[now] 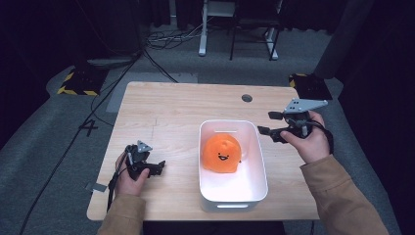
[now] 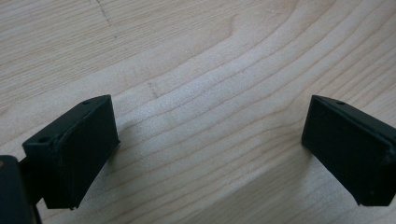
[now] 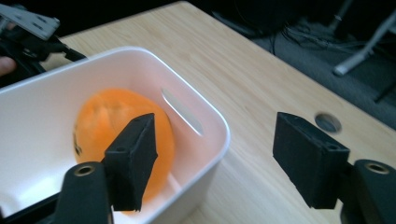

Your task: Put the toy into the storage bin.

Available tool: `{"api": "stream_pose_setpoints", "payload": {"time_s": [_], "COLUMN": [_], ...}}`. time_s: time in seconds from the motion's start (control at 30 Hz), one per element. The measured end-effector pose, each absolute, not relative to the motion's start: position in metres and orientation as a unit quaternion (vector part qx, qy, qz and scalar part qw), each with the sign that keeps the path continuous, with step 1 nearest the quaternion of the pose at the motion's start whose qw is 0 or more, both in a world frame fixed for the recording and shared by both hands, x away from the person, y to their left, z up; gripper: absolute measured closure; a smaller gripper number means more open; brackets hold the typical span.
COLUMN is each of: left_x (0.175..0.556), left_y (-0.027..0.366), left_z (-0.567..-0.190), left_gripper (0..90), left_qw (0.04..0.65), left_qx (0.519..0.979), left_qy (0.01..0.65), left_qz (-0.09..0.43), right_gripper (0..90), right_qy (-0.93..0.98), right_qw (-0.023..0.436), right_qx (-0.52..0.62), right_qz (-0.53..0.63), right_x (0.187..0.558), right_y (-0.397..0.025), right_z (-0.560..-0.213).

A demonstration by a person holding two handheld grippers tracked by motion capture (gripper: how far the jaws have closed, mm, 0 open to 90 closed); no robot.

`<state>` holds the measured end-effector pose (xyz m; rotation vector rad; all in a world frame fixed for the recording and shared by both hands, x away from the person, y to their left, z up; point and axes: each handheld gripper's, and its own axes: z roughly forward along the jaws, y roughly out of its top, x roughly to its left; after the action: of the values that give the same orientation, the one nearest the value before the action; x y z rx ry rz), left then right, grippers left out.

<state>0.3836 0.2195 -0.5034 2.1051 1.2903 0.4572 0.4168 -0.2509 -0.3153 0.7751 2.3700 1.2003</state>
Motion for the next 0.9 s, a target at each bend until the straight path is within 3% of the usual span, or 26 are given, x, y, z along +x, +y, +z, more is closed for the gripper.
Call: {"api": "stream_pose_setpoints", "payload": {"time_s": [0.37, 0.9], "left_x": [0.384, 0.384], "left_y": [0.219, 0.219], "left_z": [-0.503, -0.503], "left_gripper": [3.1, 3.1], "left_qw": [0.311, 0.31], "left_qx": [0.798, 0.799], "left_qy": [0.487, 0.487], "left_qz": [0.169, 0.17], "right_gripper": [27.8, 24.9], "right_qy": [0.841, 0.836], "right_qw": [0.195, 0.168], "right_qx": [0.306, 0.368], "right_qz": [0.4, 0.371], "right_x": [0.414, 0.412], "right_y": [-0.28, -0.323], "right_z": [-0.33, -0.385]}}
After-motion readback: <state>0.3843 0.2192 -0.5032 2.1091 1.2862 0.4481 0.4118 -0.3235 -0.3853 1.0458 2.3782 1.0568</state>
